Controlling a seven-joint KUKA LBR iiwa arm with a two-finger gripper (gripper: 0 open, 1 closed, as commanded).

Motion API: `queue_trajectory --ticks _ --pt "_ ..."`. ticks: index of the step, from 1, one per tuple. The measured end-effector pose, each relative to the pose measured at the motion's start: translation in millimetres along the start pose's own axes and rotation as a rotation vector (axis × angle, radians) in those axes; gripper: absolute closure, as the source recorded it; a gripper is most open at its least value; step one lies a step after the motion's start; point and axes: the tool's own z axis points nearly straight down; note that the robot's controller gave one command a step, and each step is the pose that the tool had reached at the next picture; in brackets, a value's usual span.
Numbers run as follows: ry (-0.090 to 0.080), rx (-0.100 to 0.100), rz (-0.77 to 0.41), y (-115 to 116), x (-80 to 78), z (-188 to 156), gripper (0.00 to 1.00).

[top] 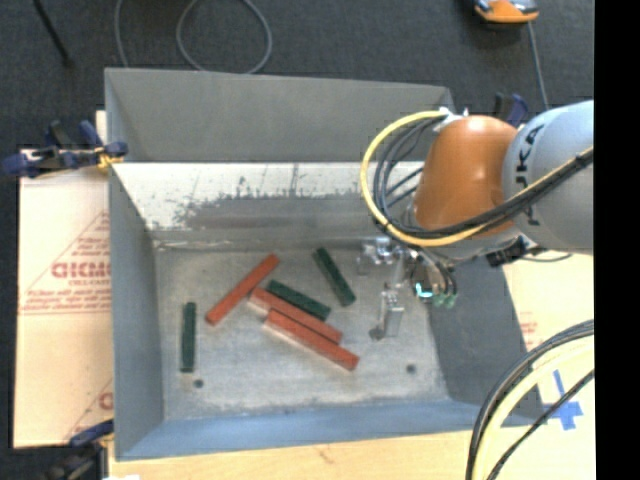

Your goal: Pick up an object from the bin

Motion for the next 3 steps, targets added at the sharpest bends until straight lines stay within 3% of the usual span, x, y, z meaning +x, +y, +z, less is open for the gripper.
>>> queue_trajectory --ticks 1,2,3 --pt "-0.001 -0.001 -0.103 55.9 -10.4 73.9 0.00" --pt "-0.018 0.001 -0.098 52.9 -15.6 66.1 1.00" --pt "-0.017 -0.003 -0.005 91.7 -31.1 -102.7 1.00"
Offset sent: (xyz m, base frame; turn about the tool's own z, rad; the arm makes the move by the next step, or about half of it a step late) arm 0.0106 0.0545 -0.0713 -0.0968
